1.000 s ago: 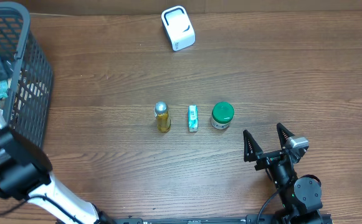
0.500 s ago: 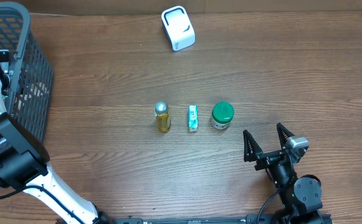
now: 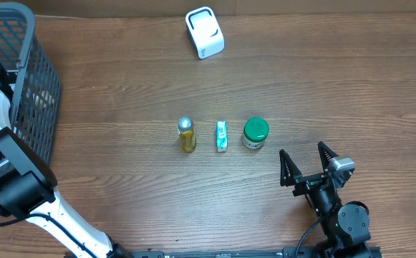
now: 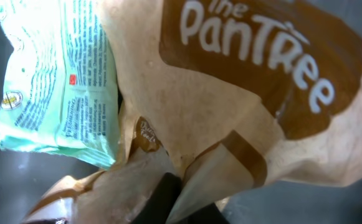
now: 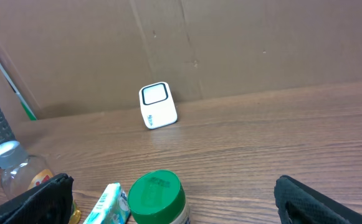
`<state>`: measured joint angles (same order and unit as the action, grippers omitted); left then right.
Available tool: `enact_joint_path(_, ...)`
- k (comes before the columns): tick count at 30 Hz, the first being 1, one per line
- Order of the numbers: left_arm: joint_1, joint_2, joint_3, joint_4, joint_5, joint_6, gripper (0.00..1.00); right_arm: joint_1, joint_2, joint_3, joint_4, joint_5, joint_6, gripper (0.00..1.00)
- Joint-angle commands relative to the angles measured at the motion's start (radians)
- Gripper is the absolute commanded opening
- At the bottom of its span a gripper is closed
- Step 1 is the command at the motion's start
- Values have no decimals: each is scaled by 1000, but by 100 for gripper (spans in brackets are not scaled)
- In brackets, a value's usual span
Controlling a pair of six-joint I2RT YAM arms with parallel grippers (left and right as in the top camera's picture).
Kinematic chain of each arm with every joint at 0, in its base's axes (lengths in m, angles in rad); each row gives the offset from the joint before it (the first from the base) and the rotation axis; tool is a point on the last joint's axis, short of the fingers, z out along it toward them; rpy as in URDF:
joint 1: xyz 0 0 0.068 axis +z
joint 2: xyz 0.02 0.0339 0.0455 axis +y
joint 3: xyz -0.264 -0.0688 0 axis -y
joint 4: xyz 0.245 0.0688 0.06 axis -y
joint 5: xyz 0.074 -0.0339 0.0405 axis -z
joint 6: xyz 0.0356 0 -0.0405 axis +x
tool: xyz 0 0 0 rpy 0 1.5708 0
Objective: Scan the item barcode
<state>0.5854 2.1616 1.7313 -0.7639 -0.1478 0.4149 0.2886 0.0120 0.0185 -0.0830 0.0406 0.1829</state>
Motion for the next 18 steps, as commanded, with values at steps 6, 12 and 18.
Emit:
enact_joint_path(6, 1, -139, 190, -74, 51, -277, 4, -4, -9, -10, 2, -1, 0, 100)
enact_joint_path(12, 1, -360, 310, -92, 127, -432, 4, -4, -9, -10, 2, -1, 0, 100)
enact_joint_path(18, -12, -633, 321, -129, 225, -554, 4, -4, -9, -10, 2, -1, 0, 100)
